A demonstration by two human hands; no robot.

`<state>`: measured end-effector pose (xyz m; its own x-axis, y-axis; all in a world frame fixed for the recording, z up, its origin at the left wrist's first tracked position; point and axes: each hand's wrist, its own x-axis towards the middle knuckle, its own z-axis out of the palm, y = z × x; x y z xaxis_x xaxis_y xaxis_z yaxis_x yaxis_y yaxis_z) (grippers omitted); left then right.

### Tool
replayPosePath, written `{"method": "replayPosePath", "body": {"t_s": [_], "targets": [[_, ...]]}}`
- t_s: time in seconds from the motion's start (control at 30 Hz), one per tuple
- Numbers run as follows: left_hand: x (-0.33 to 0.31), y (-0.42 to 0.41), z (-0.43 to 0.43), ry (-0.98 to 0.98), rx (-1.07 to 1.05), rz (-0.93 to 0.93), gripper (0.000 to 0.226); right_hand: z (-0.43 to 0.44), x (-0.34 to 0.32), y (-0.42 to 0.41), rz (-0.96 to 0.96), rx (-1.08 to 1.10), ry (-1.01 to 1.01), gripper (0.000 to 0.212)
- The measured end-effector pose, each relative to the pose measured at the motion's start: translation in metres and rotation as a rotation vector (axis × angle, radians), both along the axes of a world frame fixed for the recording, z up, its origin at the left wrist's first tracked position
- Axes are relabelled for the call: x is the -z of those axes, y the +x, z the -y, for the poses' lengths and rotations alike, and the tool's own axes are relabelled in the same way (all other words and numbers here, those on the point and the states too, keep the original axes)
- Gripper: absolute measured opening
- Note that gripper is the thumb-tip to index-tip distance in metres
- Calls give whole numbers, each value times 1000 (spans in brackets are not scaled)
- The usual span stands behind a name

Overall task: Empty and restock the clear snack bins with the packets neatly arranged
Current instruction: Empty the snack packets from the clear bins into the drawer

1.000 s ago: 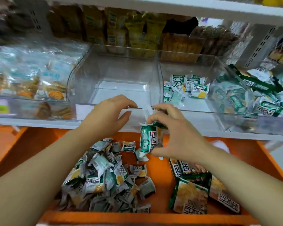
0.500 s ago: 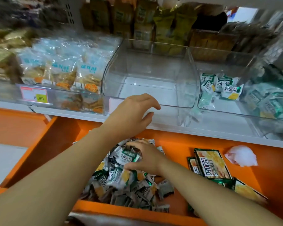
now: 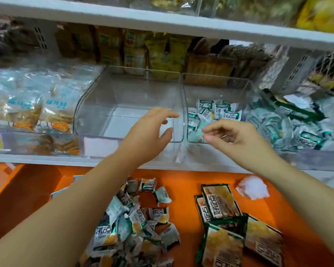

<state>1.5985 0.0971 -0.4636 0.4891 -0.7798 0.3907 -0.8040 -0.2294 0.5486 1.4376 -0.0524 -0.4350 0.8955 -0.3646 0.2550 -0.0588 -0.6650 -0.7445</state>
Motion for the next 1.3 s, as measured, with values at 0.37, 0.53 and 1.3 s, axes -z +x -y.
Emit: {"method": "replayPosePath", "body": {"t_s": [0.37,0.53,1.3], "targets": [[7,8,48,-69,63,-181,26,111,45,89,-647,-36,-310,100],[8,9,45,-121,126,-267,31,122,59,126,-745,-171,-281,140],[13,9,45,-160,132,-333,27,131,59,152,-941,-336,-436,104]]}}
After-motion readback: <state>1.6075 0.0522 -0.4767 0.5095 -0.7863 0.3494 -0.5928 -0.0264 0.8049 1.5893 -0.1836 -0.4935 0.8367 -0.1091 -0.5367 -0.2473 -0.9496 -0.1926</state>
